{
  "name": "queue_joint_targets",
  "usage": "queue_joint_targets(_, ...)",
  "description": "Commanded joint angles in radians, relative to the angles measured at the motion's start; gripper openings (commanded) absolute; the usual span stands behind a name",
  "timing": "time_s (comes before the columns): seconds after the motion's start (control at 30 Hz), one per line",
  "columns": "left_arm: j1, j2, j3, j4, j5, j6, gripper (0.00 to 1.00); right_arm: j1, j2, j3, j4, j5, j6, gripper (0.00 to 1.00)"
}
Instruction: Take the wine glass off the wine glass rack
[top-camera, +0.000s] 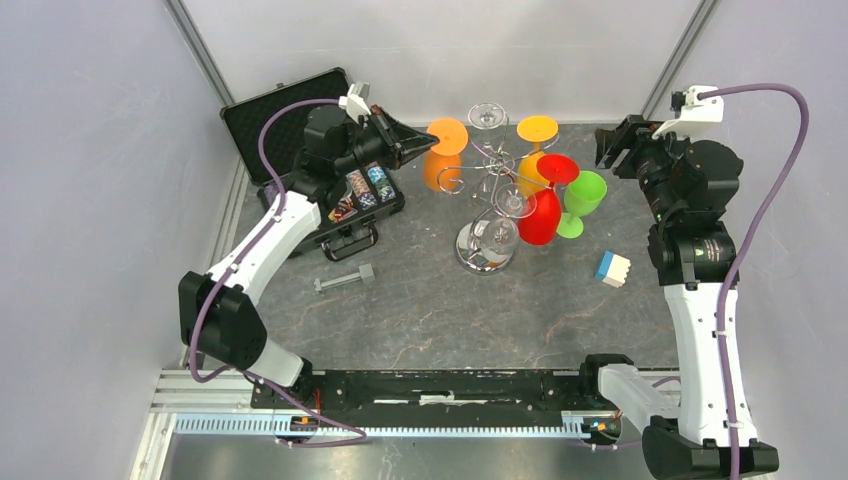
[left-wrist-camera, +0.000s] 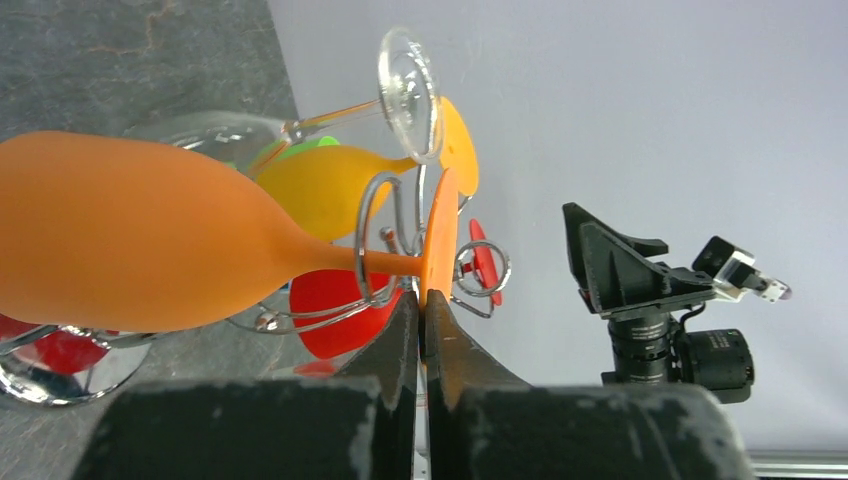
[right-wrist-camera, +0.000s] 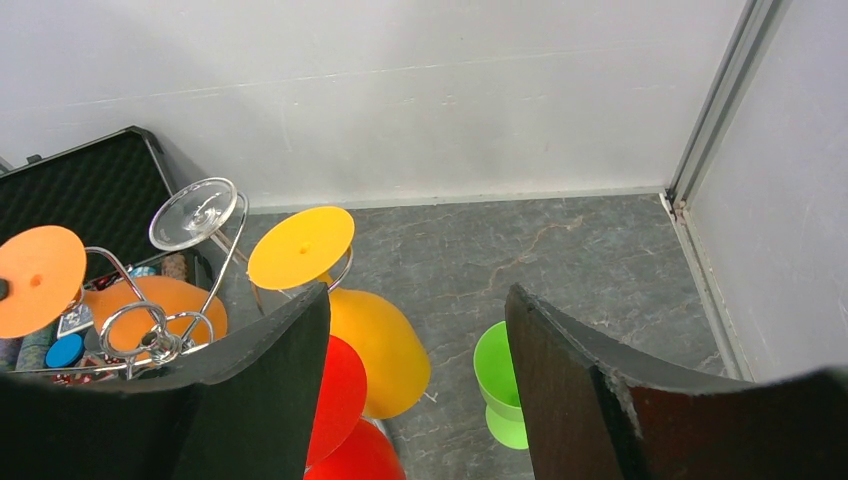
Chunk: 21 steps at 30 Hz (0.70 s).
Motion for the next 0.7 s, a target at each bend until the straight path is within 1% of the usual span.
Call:
queue_joint_targets(0.0, 0.001, -0.027, 0.067, 0.095, 0.003, -0.055, 0.02, 0.0, -0.018, -0.005, 0.042, 0.002, 0.005, 0.7)
queue_joint_targets(0.43, -0.009, 0.043, 0.113, 0.13, -0.012, -0.064, 0.02, 0.0, -0.031, -0.012, 0.043, 0.011, 0.002, 0.7)
queue_joint_targets(0.67, -0.024, 0.047, 0.105, 0.148, 0.046, -0.084, 0.02, 0.0, -0.037, -0.014, 0.043, 0.013, 0.0, 0.7)
